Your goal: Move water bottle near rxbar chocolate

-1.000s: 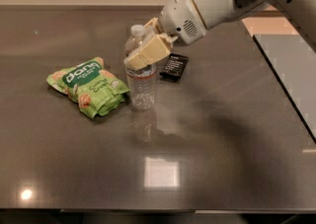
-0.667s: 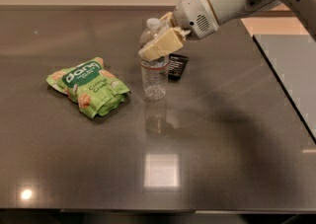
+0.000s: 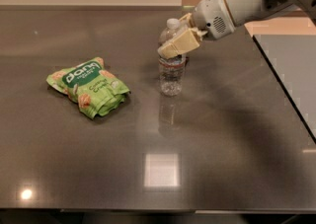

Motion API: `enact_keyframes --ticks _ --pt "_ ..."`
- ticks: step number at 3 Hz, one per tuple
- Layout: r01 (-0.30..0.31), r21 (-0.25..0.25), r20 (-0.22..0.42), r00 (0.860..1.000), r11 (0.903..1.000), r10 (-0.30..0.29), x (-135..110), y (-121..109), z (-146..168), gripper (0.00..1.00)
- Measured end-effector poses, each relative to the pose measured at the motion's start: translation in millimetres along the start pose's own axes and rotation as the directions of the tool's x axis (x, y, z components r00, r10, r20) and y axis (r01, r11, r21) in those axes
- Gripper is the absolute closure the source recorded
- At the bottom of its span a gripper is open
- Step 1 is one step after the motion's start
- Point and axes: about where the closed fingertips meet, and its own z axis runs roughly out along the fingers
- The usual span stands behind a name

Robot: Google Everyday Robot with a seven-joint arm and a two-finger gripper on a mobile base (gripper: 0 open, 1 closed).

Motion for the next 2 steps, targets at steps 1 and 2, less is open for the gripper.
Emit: enact_keyframes --ticks 1,2 --pt "-0.019 0.056 0.007 1.000 0.9983 0.019 11.1 -9.6 -11.4 0.83" --pt "-0.037 0.109 0.016 0.999 0.9933 0.035 20.9 -16.6 -21.4 0.59"
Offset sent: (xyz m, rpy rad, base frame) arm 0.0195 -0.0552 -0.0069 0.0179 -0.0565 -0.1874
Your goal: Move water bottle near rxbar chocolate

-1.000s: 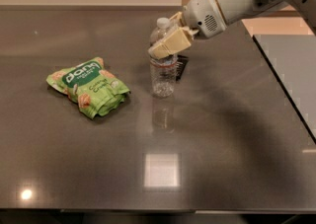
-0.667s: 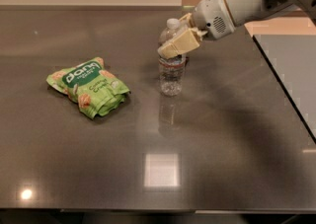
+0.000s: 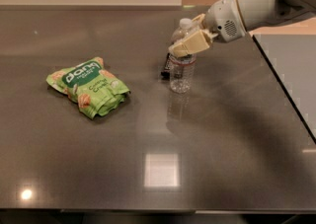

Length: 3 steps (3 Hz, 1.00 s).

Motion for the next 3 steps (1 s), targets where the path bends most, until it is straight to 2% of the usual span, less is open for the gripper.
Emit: enact_keyframes --ticks 2,3 --pt "-0.021 0.048 0.018 1.000 0.9986 0.021 10.4 -8.3 -9.1 0.12" --pt "-0.020 0.043 0.018 1.000 0.9989 0.019 9.5 -7.5 -6.7 0.00"
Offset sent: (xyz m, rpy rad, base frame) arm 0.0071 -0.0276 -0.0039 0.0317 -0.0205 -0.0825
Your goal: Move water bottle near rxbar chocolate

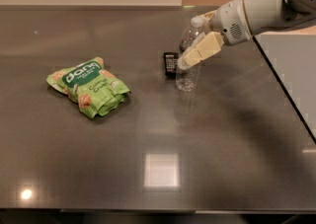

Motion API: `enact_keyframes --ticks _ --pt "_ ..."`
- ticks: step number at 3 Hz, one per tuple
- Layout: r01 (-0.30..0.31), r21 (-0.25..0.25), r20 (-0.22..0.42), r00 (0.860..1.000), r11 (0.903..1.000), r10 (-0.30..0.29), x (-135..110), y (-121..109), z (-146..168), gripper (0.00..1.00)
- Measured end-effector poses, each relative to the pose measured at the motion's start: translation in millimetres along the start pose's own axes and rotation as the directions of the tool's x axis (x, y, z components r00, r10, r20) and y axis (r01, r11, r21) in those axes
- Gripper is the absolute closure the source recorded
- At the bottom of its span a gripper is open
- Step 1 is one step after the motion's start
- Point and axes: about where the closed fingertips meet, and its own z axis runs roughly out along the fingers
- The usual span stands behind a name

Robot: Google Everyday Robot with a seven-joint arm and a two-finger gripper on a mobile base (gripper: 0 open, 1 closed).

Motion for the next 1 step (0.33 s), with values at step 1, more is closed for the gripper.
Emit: enact_keyframes --ticks 1 --pt "0.000 0.000 0.000 1.000 1.0000 0.000 0.0 0.0 0.1 0.00"
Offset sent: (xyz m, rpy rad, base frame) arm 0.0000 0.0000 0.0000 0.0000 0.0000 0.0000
